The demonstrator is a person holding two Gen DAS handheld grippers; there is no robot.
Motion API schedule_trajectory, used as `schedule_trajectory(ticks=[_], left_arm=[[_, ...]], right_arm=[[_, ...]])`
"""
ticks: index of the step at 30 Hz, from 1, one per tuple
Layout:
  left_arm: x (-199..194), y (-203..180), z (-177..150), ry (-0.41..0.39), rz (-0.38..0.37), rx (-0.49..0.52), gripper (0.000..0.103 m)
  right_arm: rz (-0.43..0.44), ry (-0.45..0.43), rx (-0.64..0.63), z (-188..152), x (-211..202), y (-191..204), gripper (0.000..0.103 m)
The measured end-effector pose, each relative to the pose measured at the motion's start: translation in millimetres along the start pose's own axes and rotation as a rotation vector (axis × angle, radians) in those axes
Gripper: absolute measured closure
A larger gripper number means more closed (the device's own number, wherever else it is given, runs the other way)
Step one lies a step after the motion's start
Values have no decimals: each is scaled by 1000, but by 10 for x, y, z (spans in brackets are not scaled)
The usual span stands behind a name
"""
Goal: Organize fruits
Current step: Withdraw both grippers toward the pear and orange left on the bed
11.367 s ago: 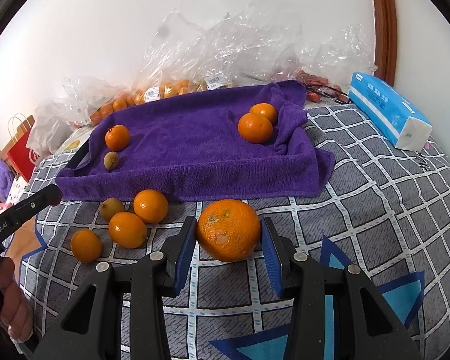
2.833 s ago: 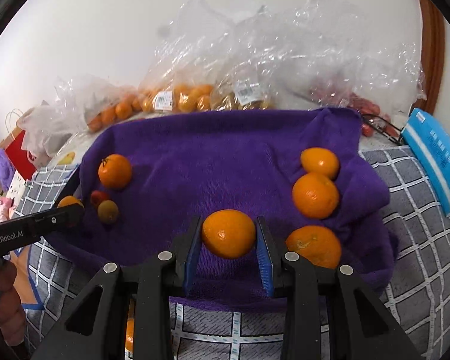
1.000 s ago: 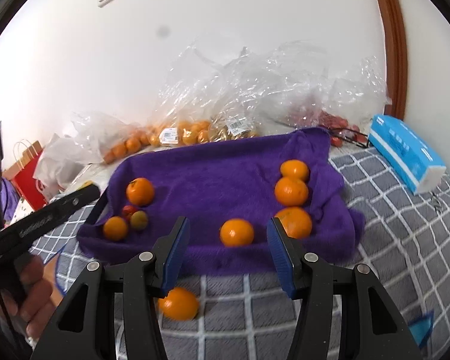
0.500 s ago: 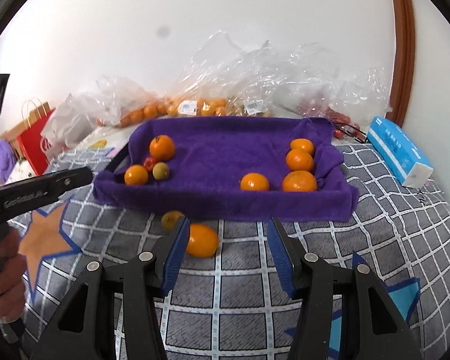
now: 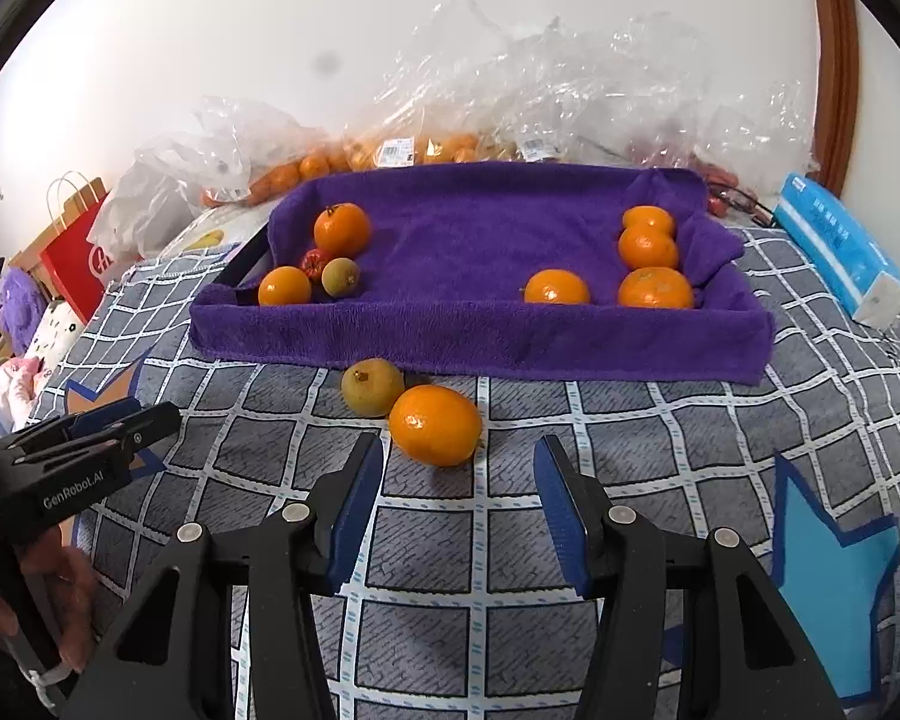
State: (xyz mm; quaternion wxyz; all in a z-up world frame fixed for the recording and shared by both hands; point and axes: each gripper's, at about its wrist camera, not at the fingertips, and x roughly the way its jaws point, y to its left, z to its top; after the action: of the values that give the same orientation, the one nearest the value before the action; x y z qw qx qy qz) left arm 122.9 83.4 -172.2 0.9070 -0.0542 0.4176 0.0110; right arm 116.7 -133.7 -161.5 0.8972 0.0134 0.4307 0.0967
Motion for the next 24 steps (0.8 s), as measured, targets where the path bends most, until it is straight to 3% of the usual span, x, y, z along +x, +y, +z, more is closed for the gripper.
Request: schedule_trajectory(ticks=[7, 14, 18, 24], left_arm=[[-21, 153, -5, -14, -86, -68, 58], [-21, 171, -9, -16, -101, -79, 58], [-24, 183, -13, -19, -114, -88, 58], [-29, 248, -22, -26, -175, -122, 59]], right_arm=[[2, 23, -12, 77, 161, 49, 50], [21, 76, 9, 110, 317, 12, 50], [16, 72, -12, 104, 318, 44, 64], [19, 53, 5, 87, 259, 9, 65]])
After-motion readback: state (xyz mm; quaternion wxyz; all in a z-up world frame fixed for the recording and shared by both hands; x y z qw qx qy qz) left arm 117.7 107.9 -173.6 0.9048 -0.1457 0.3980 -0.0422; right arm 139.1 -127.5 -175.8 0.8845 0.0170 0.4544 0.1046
